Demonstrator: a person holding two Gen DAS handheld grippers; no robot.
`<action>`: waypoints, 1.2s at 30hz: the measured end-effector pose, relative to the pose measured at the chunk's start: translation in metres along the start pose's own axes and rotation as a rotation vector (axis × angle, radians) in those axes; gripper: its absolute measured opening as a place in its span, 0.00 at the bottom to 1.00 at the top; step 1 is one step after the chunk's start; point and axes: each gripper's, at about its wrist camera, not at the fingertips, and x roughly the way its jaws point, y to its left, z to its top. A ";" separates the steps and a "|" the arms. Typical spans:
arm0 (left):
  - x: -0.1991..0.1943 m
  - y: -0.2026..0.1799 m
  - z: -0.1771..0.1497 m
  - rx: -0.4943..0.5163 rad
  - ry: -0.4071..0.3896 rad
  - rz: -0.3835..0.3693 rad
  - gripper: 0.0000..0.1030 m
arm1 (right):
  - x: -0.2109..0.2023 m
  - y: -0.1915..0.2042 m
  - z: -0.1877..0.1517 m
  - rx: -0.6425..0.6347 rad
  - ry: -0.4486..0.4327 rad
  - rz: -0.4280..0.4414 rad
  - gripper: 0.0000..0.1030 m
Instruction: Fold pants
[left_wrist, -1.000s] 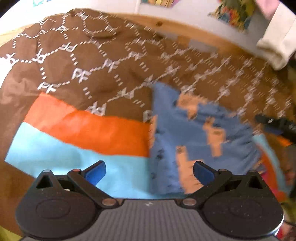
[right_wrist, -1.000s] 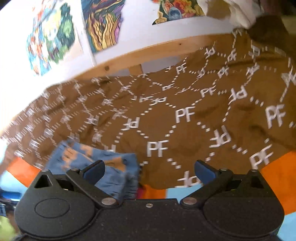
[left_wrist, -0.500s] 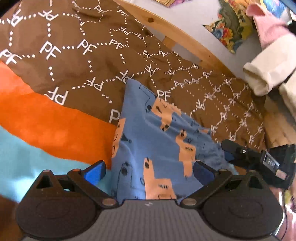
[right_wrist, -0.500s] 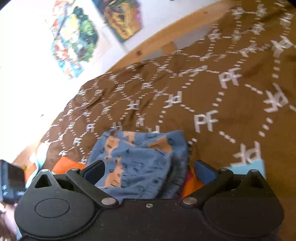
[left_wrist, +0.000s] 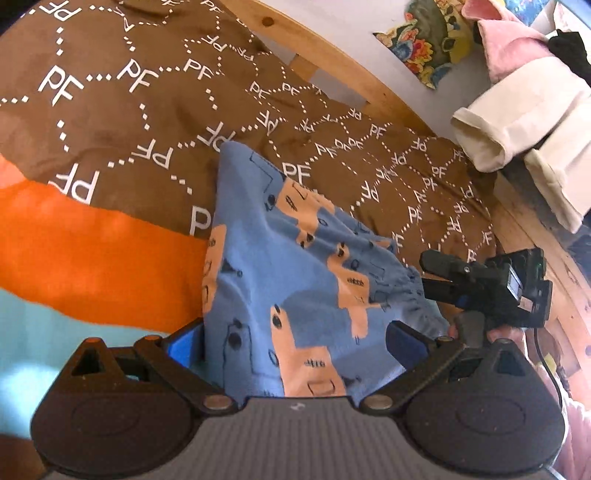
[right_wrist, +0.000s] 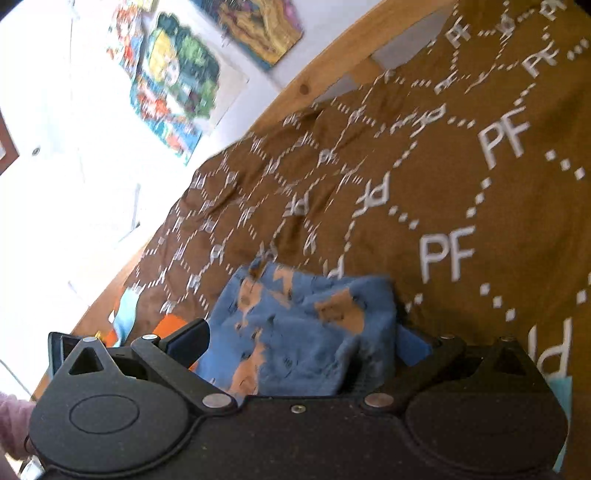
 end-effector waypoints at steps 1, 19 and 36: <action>-0.001 -0.001 0.000 -0.006 0.008 0.000 1.00 | -0.001 0.002 -0.002 0.001 0.014 0.016 0.99; 0.002 0.006 0.007 -0.125 0.042 0.024 0.95 | -0.009 -0.002 -0.008 0.101 -0.022 -0.107 0.72; 0.003 -0.030 0.006 -0.054 0.083 0.336 0.58 | -0.014 0.007 -0.020 0.105 -0.068 -0.263 0.36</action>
